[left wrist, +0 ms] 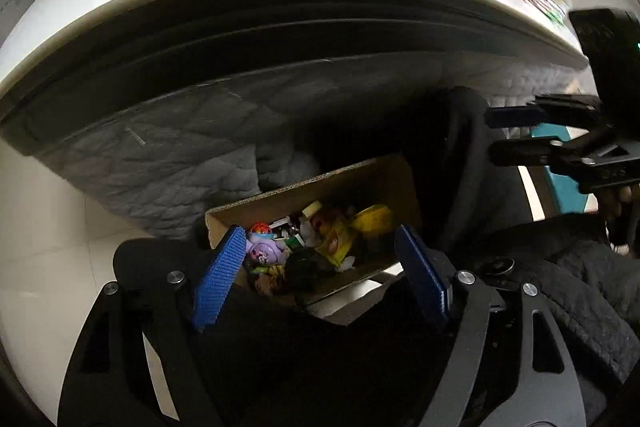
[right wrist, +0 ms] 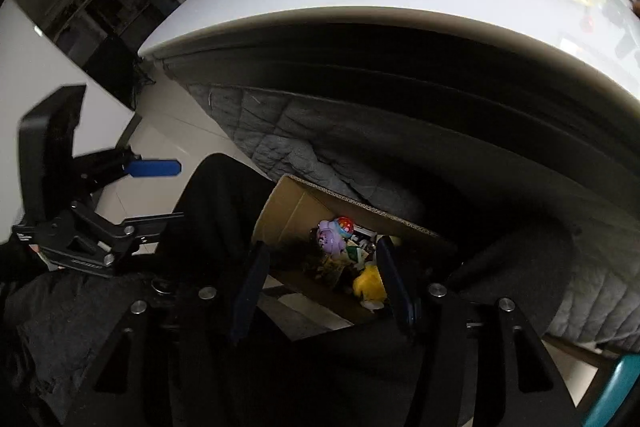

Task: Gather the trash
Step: 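Drop the black bag and yellow toy piece into the cardboard box with both tools, then grasp the gold action figure with the left tool while the right tool grasps the yellow bottle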

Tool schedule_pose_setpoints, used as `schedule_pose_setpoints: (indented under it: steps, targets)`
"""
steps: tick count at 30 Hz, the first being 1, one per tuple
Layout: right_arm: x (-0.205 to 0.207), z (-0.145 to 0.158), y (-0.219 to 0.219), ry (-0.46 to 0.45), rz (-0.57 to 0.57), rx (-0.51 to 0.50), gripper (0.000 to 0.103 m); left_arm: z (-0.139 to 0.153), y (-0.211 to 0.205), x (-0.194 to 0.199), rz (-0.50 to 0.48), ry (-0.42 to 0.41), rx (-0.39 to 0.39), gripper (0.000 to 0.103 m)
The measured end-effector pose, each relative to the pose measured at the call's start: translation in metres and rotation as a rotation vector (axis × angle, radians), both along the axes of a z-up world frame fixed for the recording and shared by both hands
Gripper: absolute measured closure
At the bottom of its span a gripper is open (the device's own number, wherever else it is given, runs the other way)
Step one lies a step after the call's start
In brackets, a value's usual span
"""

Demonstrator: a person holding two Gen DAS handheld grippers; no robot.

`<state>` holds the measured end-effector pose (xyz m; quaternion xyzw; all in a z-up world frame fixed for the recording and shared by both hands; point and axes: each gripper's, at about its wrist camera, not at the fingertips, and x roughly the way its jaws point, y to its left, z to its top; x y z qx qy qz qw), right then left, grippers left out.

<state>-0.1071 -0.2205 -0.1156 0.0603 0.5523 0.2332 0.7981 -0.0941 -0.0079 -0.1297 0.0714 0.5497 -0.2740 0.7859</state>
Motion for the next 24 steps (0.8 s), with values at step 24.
schedule_pose_setpoints:
  steps: [24]
  targets:
    - [0.279, 0.078, -0.204, -0.206, -0.746, -0.005, 0.013, 0.121, 0.046, 0.185, 0.525, -0.350, -0.052, 0.017]
